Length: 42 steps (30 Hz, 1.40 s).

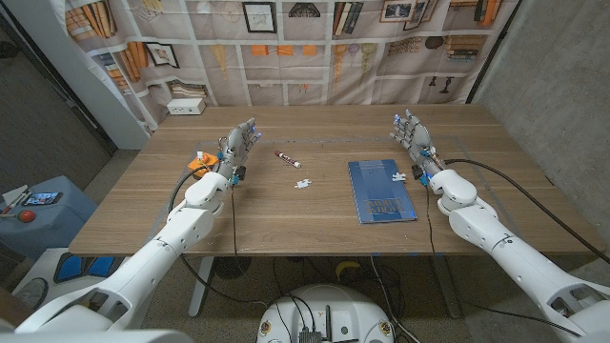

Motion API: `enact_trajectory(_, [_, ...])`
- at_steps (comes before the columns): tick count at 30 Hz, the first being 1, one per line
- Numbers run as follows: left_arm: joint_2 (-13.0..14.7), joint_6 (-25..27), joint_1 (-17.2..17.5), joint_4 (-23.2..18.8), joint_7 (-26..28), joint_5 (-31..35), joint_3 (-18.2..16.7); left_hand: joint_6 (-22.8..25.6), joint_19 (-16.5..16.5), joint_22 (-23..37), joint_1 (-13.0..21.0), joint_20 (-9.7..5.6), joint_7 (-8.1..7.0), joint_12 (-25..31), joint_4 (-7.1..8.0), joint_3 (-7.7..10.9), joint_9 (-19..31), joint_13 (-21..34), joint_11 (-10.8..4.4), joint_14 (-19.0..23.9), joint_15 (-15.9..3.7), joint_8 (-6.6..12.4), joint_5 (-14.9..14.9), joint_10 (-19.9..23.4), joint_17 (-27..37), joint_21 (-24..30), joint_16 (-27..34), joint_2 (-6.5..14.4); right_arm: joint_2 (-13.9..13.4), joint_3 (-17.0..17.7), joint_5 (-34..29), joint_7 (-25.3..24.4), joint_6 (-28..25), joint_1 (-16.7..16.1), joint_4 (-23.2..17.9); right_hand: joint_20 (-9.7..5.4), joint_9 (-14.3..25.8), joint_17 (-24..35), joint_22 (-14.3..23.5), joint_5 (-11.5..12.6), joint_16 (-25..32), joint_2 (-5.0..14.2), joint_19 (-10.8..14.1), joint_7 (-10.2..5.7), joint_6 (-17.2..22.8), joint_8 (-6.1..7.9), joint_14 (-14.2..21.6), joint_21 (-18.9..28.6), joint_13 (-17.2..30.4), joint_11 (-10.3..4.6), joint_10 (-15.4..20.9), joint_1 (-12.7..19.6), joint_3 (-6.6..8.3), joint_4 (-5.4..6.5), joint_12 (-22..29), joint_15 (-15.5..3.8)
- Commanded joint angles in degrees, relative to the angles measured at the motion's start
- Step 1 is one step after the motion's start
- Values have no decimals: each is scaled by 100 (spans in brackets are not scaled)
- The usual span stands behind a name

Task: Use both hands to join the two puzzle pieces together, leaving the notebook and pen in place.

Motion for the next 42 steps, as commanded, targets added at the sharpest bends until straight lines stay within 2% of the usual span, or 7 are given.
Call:
enact_trajectory(1, [39,124,-75,-61,-67,-32,23,8,-5,12,46,-13,-44,6,-40,20,22,28,-41,-6,-31,1,9,-46,33,35,13,406,-390,45,-398,-183,-42,-264,-366,-44,13,-11,11,55,7,-19,15,-8,58,45,68,38,14,11,74,52,21,-55,53,9])
enact_trajectory(8, [123,302,-122,-115,-134,-83,25,15,-10,12,50,-14,-64,11,-65,9,22,27,-68,-7,-57,3,7,-29,34,34,13,404,-614,45,-604,-107,72,-379,-406,-96,12,-52,10,51,16,-30,68,-34,81,48,134,59,13,14,89,90,31,-101,56,-2])
enact_trajectory(15, [126,381,-124,-142,-139,-147,12,18,-11,12,56,-16,-78,16,-96,-1,23,27,-82,7,-77,3,5,-13,33,34,18,401,-798,104,-857,-249,186,-553,-521,-108,12,-75,10,43,17,-49,82,-60,40,28,157,62,12,19,92,99,23,-126,54,-9])
enact_trajectory(24, [341,640,-159,-228,-243,-184,-7,121,58,12,74,-44,-98,44,-159,-10,24,26,-157,104,-131,34,6,92,33,58,43,418,-1036,89,-1522,-488,379,-613,-550,-114,11,-93,10,36,25,-43,84,-71,-7,10,186,60,11,22,78,113,20,-151,46,-16])
enact_trajectory(34, [533,900,37,-574,-13,-201,-80,149,69,12,83,-60,-118,46,-190,-16,25,27,-162,114,-148,36,5,115,32,59,39,420,-1436,144,-2200,-766,236,-798,-826,-123,12,-140,9,28,11,-24,72,-109,-73,-5,193,52,10,24,31,195,49,-229,29,-38])
enact_trajectory(36, [671,1111,41,-738,78,-116,-50,152,69,12,86,-56,-118,45,-199,-17,25,27,-169,112,-152,35,5,120,32,58,36,419,-1504,159,-2310,-823,182,-841,-877,-136,12,-157,8,22,-25,-24,49,-117,-77,-2,113,43,10,14,5,223,56,-261,21,-39])
enact_trajectory(42, [650,1129,85,-838,162,-166,-94,150,65,12,91,-59,-121,42,-217,-20,25,27,-170,113,-148,30,3,123,31,54,32,418,-1723,150,-2611,-809,124,-861,-944,-153,13,-194,8,4,-78,-8,-63,-163,-123,-8,-27,9,11,16,-92,283,70,-332,-4,-56])
